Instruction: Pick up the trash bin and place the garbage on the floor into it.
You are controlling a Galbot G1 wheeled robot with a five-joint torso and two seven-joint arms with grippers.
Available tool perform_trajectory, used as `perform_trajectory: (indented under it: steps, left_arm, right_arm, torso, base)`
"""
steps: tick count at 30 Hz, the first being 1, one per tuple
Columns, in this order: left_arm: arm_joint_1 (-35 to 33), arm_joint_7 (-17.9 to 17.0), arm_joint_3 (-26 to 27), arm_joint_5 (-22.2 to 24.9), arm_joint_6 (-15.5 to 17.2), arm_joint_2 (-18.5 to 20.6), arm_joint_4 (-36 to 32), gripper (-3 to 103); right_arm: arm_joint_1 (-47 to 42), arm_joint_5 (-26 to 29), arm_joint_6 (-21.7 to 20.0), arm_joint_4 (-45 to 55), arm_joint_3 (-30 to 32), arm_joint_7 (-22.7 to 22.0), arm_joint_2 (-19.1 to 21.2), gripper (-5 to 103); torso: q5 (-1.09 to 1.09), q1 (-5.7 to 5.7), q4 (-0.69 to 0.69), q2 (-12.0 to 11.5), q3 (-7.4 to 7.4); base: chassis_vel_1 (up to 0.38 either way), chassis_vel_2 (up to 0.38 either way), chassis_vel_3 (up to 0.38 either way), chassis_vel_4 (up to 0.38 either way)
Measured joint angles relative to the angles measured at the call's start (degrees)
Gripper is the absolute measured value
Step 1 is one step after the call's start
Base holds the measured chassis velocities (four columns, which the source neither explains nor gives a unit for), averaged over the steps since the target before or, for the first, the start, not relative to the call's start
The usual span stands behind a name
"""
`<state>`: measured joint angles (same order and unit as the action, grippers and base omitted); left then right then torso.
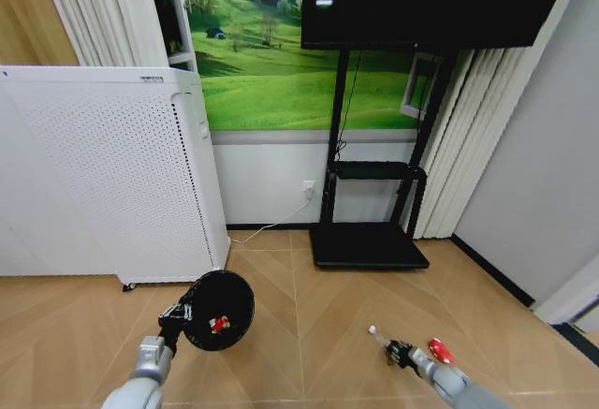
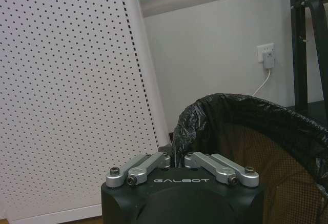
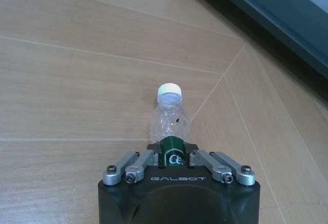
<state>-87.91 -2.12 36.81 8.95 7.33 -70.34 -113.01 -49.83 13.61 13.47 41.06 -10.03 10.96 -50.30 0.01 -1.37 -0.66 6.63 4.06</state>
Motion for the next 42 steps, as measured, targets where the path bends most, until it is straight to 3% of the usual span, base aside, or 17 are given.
perform_trajectory:
  steps: [6, 16, 18, 21, 31, 42]
  left_arm:
    - [1.2, -0.1, -1.0, -0.1, 0.0, 0.1, 0.9, 7]
    - [8.5, -0.8, -7.9, -0.5, 0.0, -0.5, 5.7, 7]
    - [10.4, -1.3, -9.2, -1.0, 0.0, -2.5, 7.5, 7]
    - [12.2, -1.8, -10.9, -2.0, 0.0, -4.6, 9.3, 7]
    - [17.8, -2.3, -15.3, -2.8, 0.4, -6.6, 12.8, 7]
    - [21.8, -3.0, -20.3, -2.7, 0.7, -8.0, 16.6, 7]
  right_arm:
    - [-2.9, 1.6, -0.3, 6.2, 4.0, -0.2, 2.1, 18]
    - [-10.8, 10.8, -0.8, 28.1, 15.2, -0.6, 13.1, 18]
    - [-11.6, 14.5, -0.7, 35.7, 16.2, -0.4, 16.7, 18]
    - [-12.1, 16.5, -0.3, 41.7, 16.4, 0.2, 18.6, 18]
    - [-13.9, 20.9, 1.1, 56.1, 17.1, 1.2, 18.0, 18]
    - [-11.3, 21.3, 0.8, 63.6, 12.9, 2.1, 12.3, 18]
  torso:
    - [0.02, 0.00, 0.02, 0.0, 0.00]
    - [-0.02, 0.00, -0.02, 0.0, 0.00]
    - [-0.02, 0.00, 0.02, 0.0, 0.00]
    - [-0.02, 0.00, 0.04, 0.0, 0.00]
    - [-0.01, 0.00, 0.00, 0.0, 0.00]
    - [-0.02, 0.00, 0.02, 0.0, 0.00]
  base:
    - [0.000, 0.000, 0.000, 0.000]
    - [0.000, 0.000, 0.000, 0.000]
    - [0.000, 0.000, 0.000, 0.000]
    - [0.000, 0.000, 0.000, 0.000]
    - [0.000, 0.000, 0.000, 0.000]
    - [0.000, 0.000, 0.000, 0.000]
